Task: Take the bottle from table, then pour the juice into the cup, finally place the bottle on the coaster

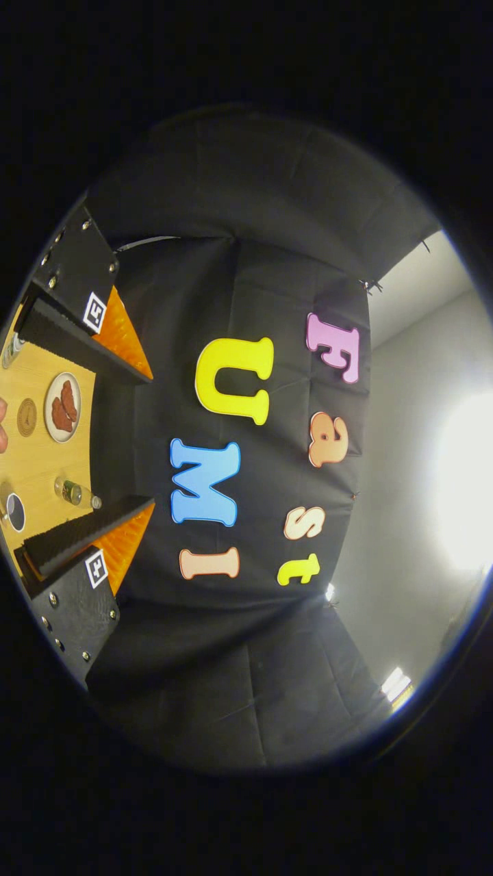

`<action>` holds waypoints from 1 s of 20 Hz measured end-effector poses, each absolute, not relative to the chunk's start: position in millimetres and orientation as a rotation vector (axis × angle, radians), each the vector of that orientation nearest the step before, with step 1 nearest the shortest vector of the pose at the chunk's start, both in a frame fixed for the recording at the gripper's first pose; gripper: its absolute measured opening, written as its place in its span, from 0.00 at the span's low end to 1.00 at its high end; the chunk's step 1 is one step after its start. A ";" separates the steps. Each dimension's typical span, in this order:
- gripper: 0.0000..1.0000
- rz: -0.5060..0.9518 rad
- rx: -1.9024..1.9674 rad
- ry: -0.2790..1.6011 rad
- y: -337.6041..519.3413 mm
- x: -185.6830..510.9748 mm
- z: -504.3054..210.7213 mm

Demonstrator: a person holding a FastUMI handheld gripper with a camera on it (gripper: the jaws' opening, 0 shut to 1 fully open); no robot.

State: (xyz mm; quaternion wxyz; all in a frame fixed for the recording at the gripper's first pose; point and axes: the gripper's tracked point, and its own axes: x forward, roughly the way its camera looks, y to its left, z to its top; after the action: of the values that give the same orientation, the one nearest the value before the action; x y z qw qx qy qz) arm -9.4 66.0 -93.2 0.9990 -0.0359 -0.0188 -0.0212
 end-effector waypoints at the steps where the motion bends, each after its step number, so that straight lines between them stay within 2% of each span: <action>1: 0.99 -0.016 -0.080 -0.032 80.4 -18.3 -115.7; 4: 0.97 0.065 -0.053 -0.032 115.2 -42.9 -169.5; 8: 0.96 0.095 0.034 0.032 139.6 -58.6 -237.5; 16: 0.96 0.168 -0.021 0.107 192.0 -48.9 -341.0; 20: 0.96 0.136 -0.048 0.169 197.8 -40.5 -381.9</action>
State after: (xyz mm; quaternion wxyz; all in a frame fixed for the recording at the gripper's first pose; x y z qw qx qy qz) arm -40.5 197.8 -381.9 0.9938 -0.0237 0.0841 0.0680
